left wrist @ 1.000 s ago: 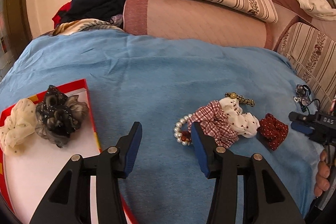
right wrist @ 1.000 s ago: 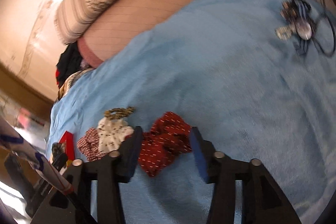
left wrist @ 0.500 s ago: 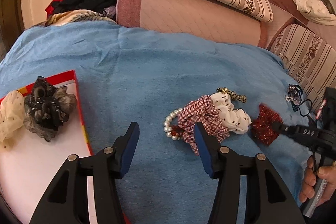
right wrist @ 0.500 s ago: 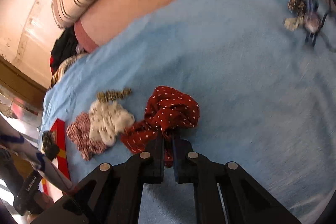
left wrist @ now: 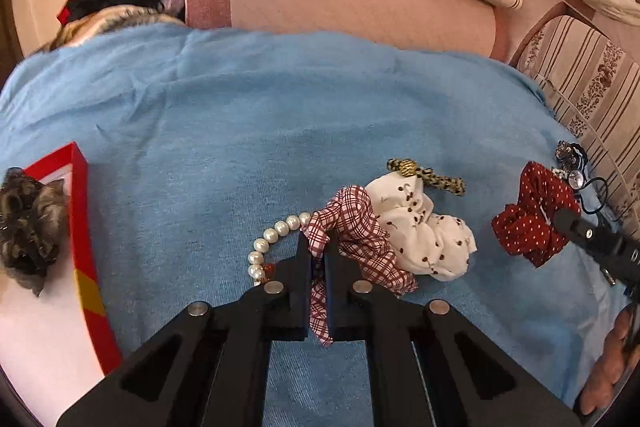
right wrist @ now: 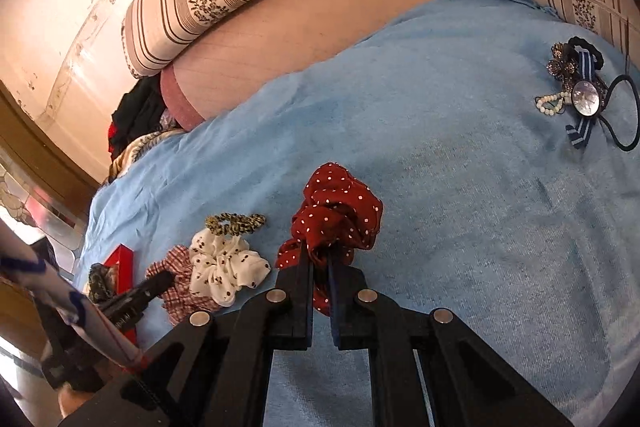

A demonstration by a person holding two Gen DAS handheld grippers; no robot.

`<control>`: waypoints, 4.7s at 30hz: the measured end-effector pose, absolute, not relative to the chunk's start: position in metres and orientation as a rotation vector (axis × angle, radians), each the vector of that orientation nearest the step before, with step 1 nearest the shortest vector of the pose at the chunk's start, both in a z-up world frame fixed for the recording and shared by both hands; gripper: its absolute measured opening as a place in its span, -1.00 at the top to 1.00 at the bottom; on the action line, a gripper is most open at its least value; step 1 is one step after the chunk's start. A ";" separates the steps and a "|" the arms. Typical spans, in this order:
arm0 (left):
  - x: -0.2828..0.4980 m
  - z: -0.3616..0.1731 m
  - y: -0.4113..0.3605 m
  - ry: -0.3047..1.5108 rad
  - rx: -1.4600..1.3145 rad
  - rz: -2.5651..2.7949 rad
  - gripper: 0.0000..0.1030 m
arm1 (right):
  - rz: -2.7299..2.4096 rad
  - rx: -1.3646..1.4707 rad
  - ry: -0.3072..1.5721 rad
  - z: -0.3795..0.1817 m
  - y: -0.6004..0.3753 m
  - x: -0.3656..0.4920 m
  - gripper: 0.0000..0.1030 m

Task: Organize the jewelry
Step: 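Grasp the red dotted scrunchie with the right gripper while the left gripper grasps the red plaid scrunchie, then carry both held scrunchies to the tray beside the first two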

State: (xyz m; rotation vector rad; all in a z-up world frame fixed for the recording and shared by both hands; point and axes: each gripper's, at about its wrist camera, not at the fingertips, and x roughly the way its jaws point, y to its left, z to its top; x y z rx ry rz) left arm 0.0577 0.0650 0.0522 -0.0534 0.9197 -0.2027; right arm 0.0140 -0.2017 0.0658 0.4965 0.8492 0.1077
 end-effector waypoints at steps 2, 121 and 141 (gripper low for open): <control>0.045 0.060 0.064 0.887 -0.048 -0.206 0.91 | 0.122 0.492 0.830 0.071 -0.201 0.011 0.87; -0.068 0.142 0.239 0.520 -0.198 0.043 0.89 | 0.497 0.121 0.631 0.140 0.038 -0.075 0.87; -0.083 0.126 0.350 0.594 -0.366 0.236 0.89 | 0.626 0.153 0.712 0.130 0.115 -0.053 0.87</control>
